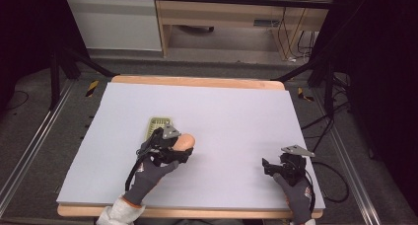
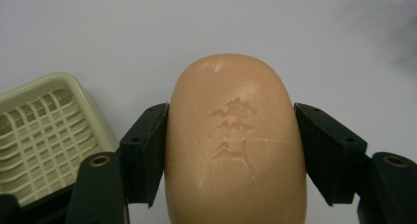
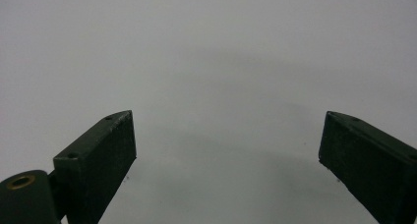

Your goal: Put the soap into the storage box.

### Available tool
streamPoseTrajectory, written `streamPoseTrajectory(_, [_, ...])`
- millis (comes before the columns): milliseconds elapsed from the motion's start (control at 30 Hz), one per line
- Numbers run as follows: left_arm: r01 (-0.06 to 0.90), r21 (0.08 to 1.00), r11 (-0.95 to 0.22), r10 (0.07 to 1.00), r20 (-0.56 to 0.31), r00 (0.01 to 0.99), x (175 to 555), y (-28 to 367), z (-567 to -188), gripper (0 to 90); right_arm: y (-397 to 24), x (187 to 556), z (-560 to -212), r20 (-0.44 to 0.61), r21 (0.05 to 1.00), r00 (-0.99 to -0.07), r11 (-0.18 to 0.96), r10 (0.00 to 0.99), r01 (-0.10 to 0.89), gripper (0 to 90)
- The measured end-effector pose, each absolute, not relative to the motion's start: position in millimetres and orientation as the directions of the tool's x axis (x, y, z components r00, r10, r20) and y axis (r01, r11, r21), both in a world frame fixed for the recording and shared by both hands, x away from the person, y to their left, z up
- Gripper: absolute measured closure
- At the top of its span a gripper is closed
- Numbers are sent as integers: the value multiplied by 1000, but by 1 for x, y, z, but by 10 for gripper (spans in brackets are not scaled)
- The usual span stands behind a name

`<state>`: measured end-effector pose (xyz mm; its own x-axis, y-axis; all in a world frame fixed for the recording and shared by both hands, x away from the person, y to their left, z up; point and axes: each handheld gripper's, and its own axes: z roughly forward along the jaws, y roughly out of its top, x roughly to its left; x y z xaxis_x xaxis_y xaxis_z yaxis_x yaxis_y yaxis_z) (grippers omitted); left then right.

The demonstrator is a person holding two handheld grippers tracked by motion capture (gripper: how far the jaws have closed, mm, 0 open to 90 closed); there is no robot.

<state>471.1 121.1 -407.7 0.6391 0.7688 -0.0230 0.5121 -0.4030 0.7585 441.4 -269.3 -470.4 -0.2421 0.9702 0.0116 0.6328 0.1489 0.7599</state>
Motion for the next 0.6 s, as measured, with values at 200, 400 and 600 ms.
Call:
streamPoseTrajectory(200, [513,766,-388,783,-20,622,475,129,-402,318,-269,442,-470,9,760,-242,151,970,633,76])
streamPoseTrajectory(400, [520,773,-364,805,-21,593,483,138,-398,318,-269,442,-470,10,759,-241,149,970,634,76])
streamPoseTrajectory(600, [526,775,-351,819,-18,573,490,143,-397,318,-269,442,-470,12,759,-242,149,970,634,75])
